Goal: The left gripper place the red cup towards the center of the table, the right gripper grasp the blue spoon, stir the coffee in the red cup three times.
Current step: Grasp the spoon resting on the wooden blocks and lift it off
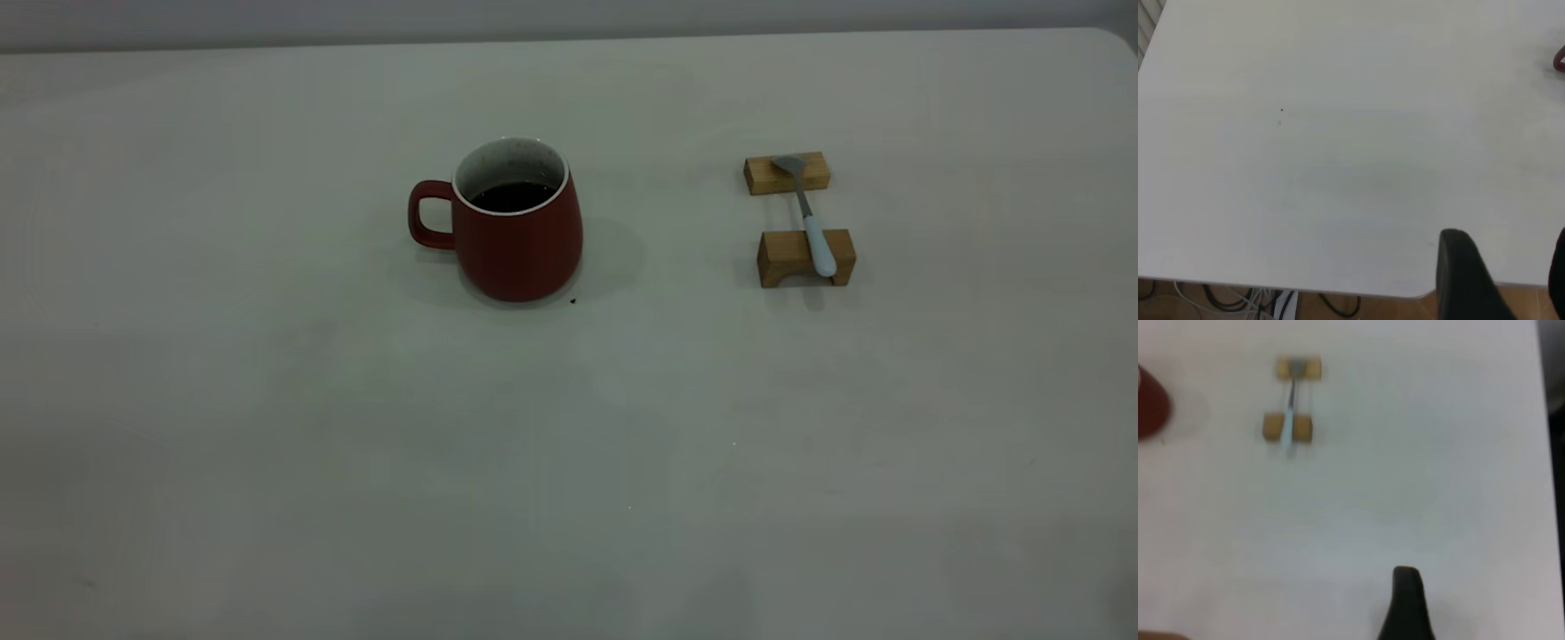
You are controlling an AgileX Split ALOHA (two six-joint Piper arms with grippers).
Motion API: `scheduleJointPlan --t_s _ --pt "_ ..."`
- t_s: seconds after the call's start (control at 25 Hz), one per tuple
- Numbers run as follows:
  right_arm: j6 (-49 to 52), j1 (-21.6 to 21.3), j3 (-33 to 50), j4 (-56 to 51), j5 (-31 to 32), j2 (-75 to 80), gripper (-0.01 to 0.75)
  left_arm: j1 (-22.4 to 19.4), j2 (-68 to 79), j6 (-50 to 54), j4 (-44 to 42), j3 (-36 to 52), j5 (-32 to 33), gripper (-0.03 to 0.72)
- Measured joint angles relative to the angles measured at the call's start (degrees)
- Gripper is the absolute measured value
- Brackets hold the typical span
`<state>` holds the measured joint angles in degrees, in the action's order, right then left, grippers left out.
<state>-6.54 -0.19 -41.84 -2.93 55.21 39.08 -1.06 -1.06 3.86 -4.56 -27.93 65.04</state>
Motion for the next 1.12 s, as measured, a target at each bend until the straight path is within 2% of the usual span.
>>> scheduleJointPlan --t_s 0.32,0.44,0.6,0.8,1.12 --pt "-13.9 0.0 -4.3 -12.0 -11.4 32.1 0.661 0.0 0.0 0.0 0.0 0.0 0.0 0.382" --pt "-17.8 2.2 -5.8 -14.9 -14.6 42.9 0.661 0.0 0.0 0.0 0.0 0.0 0.0 0.382" --pt "-17.3 8.0 -9.1 -15.8 -19.0 55.3 0.661 0.0 0.0 0.0 0.0 0.0 0.0 0.382" --pt "-13.4 13.8 -15.7 -16.0 -21.4 67.8 0.661 0.0 0.0 -0.1 0.0 0.0 0.0 0.382" --pt "-8.3 18.0 -25.7 -15.9 -21.8 81.9 0.661 0.0 0.0 -0.1 0.0 0.0 0.0 0.382"
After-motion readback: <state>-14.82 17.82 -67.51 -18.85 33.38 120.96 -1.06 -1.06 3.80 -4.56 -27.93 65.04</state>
